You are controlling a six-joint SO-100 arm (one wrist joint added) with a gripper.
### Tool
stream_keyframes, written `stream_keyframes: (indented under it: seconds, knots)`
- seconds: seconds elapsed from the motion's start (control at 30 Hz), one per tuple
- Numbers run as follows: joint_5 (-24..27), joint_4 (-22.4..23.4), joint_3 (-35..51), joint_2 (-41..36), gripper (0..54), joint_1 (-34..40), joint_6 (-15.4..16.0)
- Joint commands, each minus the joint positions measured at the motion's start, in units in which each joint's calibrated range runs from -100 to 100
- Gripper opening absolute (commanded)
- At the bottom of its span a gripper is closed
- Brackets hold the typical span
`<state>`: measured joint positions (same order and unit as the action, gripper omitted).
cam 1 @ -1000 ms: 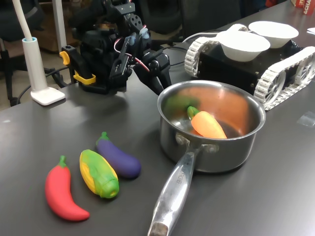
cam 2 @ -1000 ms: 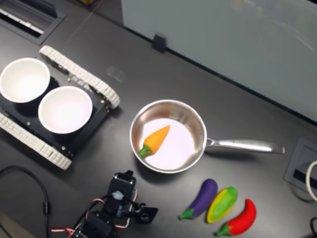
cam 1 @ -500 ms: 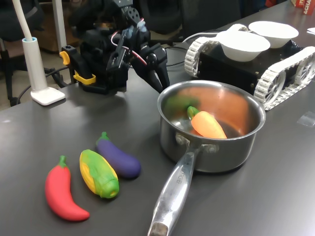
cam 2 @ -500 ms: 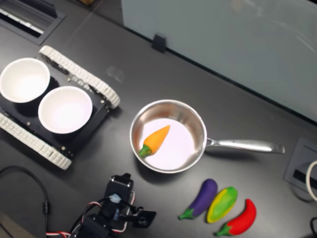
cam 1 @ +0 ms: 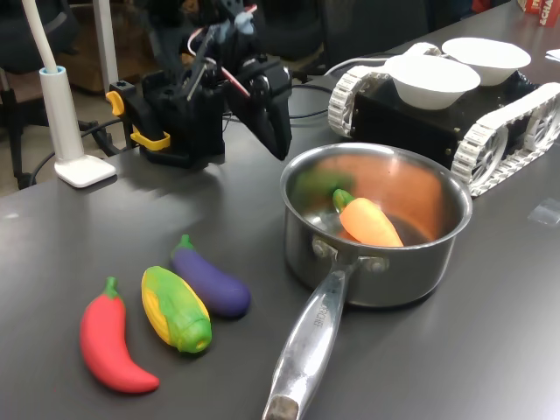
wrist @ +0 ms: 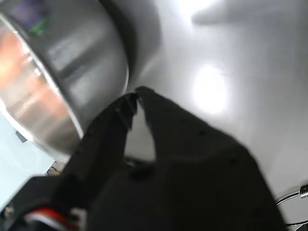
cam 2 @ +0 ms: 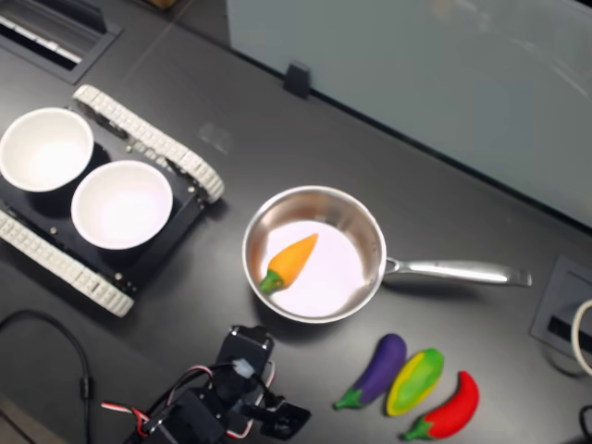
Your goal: Pick up the chilli and place them in the pan
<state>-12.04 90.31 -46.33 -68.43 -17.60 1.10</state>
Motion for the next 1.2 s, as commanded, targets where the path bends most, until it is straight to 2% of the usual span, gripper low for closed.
stream_keyframes:
  seconds: [0.0, 0.13, 0.43, 0.67, 1.1, 1.17]
  knots:
    - [-0.4, 3.4, 12.8, 2.6, 0.0, -1.7, 0.6]
    - [-0.4, 5.8, 19.1, 5.5, 0.0, -2.8, 0.6]
    - [0.0, 6.6, 29.1, 12.6, 0.0, -9.0, 0.7]
    - [1.1, 9.3, 42.5, 17.4, 0.0, -13.5, 2.3]
    - [1.3, 9.3, 57.8, 25.2, 0.0, -22.3, 2.6]
    - [1.2, 9.3, 59.7, 26.3, 0.1, -25.1, 3.9]
